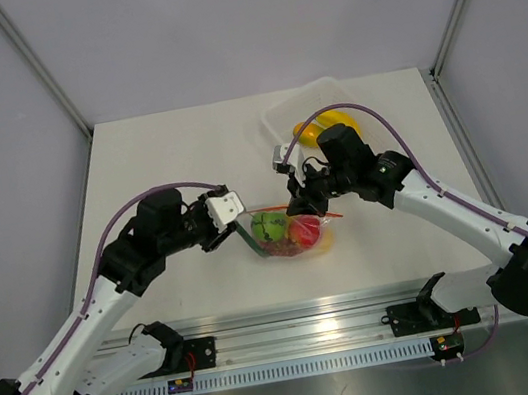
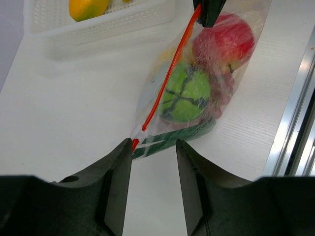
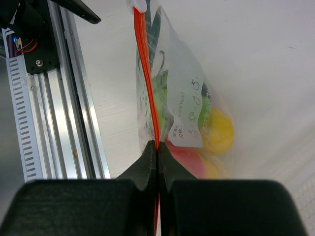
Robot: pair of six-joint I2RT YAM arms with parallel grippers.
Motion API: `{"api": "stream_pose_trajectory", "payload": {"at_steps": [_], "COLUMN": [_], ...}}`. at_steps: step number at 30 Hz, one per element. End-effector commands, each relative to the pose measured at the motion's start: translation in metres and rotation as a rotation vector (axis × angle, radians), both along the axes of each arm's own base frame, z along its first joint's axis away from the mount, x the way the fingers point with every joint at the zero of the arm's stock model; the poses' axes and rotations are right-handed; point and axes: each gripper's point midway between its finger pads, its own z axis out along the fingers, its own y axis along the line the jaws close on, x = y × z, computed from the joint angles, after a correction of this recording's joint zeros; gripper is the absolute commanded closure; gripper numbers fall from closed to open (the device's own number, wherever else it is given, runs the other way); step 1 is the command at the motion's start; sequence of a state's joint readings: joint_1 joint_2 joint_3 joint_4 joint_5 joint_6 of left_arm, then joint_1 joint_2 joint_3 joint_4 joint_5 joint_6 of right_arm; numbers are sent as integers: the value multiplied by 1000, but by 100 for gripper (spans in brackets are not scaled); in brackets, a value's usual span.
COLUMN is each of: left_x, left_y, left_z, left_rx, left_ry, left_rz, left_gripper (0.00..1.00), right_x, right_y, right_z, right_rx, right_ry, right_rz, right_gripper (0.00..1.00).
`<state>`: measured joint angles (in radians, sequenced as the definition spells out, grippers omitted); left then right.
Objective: Place the food in the zip-top bag and seal the zipper
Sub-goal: Adjust the zipper food storage bag at the center of the board.
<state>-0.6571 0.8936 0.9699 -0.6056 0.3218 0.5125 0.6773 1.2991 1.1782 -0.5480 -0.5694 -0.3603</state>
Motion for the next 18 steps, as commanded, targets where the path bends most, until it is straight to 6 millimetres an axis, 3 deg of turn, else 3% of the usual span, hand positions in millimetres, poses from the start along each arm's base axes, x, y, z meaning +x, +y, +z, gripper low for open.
{"api": "stream_pose_trajectory", "payload": {"at_steps": [1, 9, 13, 18], "left_x": [8, 13, 12, 11], "left_y": [-9, -13, -13, -9], "left_z": [10, 3, 4, 6], "left_rx": [-12, 6, 0, 3], "left_ry": [-75, -66, -63, -77], "left_rz": [-50, -64, -63, -49], "left_gripper": [57, 71, 89, 96], "right_x": [1, 1, 1, 0], "right_y": [9, 9, 9, 8], "right_z": [23, 24, 23, 23], "right_rx": [48, 51, 49, 48], "right_ry": [-44, -41, -39, -42], "right_rz": [34, 32, 27, 29], "right_gripper": [100, 100, 100, 100]}}
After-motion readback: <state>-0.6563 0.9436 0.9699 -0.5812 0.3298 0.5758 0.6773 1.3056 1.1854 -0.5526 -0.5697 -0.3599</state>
